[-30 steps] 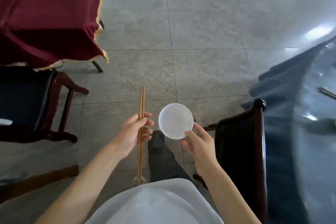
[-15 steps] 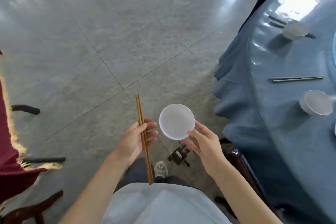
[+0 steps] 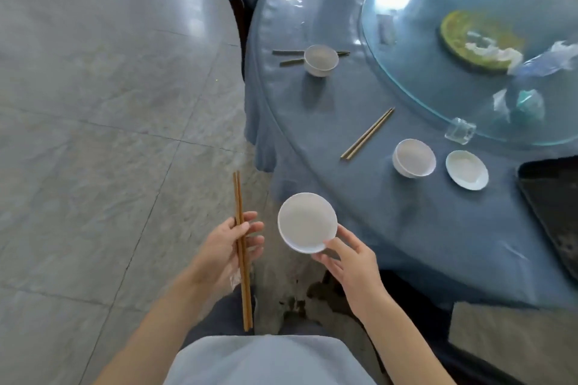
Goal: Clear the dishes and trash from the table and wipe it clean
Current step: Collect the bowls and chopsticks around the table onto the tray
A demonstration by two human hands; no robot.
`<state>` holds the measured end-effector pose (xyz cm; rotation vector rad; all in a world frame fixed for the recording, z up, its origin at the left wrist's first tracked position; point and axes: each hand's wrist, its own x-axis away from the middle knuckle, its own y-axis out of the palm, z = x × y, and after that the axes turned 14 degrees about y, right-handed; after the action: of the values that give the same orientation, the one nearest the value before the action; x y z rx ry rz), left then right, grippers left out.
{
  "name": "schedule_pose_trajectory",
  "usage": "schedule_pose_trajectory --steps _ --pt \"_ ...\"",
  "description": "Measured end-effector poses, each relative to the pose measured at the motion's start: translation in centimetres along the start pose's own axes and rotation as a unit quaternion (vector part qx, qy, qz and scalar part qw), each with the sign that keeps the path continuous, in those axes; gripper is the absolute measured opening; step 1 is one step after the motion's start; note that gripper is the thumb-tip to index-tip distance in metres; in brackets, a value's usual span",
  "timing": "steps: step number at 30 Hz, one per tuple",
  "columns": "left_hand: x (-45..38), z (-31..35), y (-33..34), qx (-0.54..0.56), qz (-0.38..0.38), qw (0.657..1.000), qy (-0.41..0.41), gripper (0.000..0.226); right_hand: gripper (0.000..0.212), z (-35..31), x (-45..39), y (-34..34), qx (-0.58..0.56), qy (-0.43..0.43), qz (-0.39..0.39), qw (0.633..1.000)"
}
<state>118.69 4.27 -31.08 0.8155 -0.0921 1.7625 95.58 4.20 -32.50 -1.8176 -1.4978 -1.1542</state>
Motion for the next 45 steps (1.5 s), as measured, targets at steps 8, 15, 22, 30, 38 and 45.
schedule_pose_trajectory --steps 8,15,22,30,38,45 --pt "-11.8 6.3 7.3 -0.141 -0.185 0.972 -0.021 0.027 0.037 -6.4 -1.1 -0.3 -0.186 -0.044 0.095 0.977" --pt "-20.0 4.4 14.8 -0.230 -0.214 0.949 -0.004 0.015 0.032 -12.2 -3.2 -4.4 -0.281 -0.090 0.174 0.940" --pt "-27.1 1.7 23.8 -0.334 -0.219 0.916 0.042 0.016 0.038 -18.0 -8.5 -8.8 -0.298 -0.086 0.226 0.923" --pt "-32.9 -1.5 31.3 -0.535 -0.187 0.819 0.088 0.033 0.037 -21.2 -14.5 -12.0 -0.258 -0.028 0.251 0.933" --pt "-34.9 -3.3 35.1 -0.645 -0.174 0.726 0.163 0.029 0.042 -21.3 -16.5 -13.2 -0.215 0.009 0.249 0.944" --pt "-35.4 -4.2 36.4 -0.670 -0.169 0.704 0.164 0.025 0.046 -21.2 -16.9 -14.2 -0.201 0.039 0.252 0.946"
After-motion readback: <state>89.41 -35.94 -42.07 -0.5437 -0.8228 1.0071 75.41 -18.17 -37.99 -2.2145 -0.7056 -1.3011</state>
